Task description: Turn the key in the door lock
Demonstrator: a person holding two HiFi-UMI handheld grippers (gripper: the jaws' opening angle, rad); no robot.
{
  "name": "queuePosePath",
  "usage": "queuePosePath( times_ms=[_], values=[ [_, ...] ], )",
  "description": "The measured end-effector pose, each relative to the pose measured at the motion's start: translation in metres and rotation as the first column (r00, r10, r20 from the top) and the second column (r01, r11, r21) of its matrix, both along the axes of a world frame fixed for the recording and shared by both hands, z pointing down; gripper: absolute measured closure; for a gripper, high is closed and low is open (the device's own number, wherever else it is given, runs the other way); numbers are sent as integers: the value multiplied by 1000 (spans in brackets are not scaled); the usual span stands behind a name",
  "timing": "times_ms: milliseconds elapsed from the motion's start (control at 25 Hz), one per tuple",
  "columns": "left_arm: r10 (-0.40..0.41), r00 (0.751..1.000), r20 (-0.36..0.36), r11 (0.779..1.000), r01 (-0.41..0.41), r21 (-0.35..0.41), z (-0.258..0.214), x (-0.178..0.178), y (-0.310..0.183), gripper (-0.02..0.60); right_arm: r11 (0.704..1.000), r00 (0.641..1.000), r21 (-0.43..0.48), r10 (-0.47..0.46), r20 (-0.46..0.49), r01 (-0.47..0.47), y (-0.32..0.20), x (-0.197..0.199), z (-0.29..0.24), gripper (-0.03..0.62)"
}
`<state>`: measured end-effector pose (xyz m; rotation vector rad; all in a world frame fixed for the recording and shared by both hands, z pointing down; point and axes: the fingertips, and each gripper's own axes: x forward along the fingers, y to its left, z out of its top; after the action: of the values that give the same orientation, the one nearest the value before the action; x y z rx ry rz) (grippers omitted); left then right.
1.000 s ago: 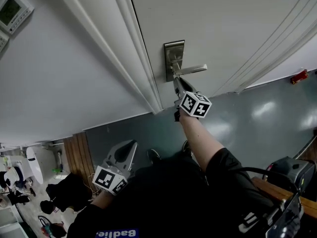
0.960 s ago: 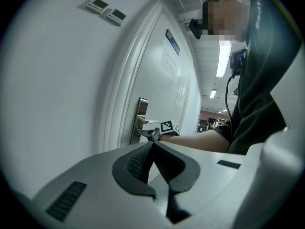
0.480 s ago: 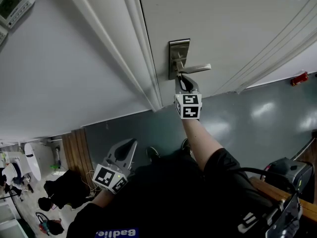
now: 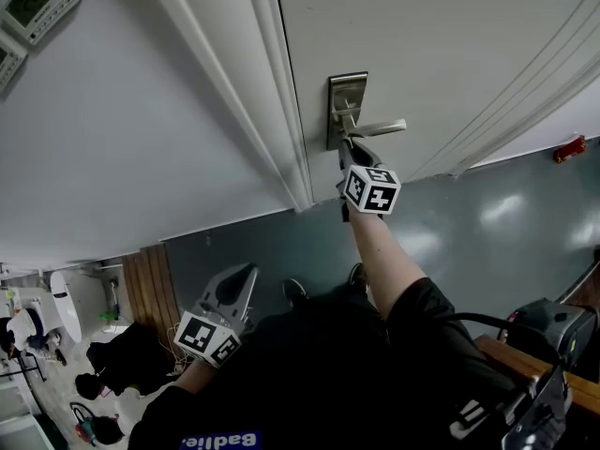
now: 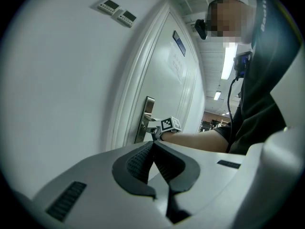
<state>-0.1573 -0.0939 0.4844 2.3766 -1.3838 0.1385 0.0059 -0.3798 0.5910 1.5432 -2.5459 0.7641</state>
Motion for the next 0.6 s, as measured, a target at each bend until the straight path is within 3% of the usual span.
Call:
queuePosePath(
  times_ms=[160,360,440,600],
  values=[
    [-13,1000,5,1000,13,-17,4,-9,5,575,997,979,75,1,-204,15,1,-2,-1,562],
    [-29,1000,-11,999,28,-21,4,-13,5,575,987,902,141,-9,-432,77,2,-5,-1,557],
    [-24,1000,-15,1000,23,-19,5,-12,5,575,980,847,164,-5,-532,109,3,-5,0,556],
    [-28,999,-33,999,27,-18,5,-12,3,575,958,698,215,20,-715,192,3,-7,-1,566]
  ],
)
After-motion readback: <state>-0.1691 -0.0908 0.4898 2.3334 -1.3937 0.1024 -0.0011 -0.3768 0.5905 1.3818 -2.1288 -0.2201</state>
